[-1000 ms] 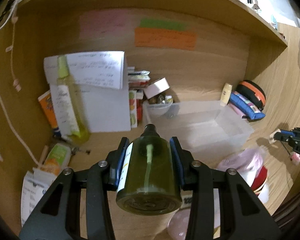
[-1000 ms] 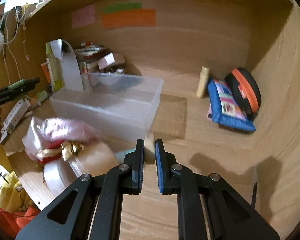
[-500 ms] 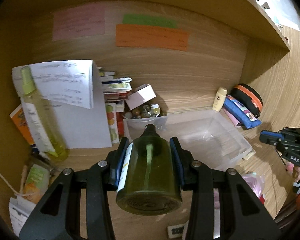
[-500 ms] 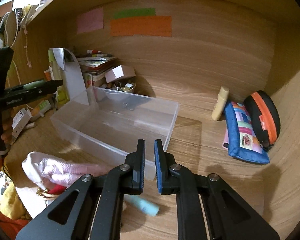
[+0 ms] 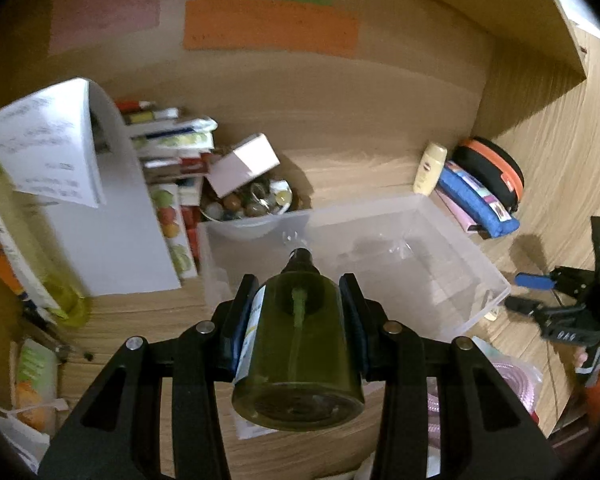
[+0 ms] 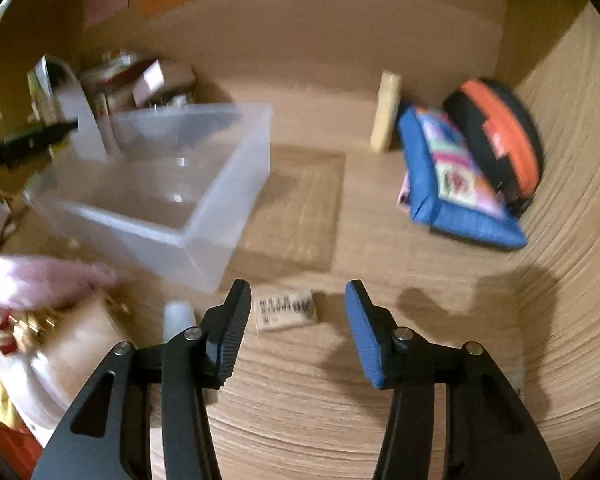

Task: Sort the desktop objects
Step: 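Carry the spray bottle and eraser into the clear box and release both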

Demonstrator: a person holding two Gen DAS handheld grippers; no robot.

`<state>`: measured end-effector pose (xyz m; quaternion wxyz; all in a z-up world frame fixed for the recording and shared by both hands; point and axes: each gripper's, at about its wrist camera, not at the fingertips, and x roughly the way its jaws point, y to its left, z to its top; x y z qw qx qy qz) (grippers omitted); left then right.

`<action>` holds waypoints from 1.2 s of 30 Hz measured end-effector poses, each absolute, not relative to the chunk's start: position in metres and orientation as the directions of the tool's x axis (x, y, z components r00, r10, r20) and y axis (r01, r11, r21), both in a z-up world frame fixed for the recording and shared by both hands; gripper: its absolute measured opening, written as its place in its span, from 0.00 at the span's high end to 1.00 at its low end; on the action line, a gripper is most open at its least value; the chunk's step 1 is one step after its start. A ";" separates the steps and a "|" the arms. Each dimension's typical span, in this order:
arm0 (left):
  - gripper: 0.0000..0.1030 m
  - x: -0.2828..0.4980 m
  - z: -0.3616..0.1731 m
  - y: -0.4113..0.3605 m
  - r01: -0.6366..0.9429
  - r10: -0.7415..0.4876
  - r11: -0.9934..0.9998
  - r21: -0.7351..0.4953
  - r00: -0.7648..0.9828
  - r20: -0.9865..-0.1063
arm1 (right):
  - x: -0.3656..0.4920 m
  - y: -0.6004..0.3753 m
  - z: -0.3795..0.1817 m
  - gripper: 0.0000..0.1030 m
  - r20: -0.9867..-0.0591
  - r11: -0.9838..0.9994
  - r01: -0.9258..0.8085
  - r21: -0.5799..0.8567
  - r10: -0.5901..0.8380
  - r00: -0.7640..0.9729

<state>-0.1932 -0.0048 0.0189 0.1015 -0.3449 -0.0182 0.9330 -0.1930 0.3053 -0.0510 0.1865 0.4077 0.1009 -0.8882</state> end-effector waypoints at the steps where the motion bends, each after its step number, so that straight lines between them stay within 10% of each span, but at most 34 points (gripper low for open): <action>1: 0.60 -0.196 0.017 -0.003 -0.179 0.203 -0.978 -0.104 -0.734 -0.648 | -0.194 0.303 -0.056 0.56 -0.769 -0.905 0.423 -0.038 -0.244 -0.591; 36: 0.60 -0.250 -0.025 0.034 -0.321 0.178 -0.947 -0.002 -0.521 -0.835 | -0.220 0.260 0.007 0.64 -0.686 -0.834 0.552 0.009 -0.407 -0.604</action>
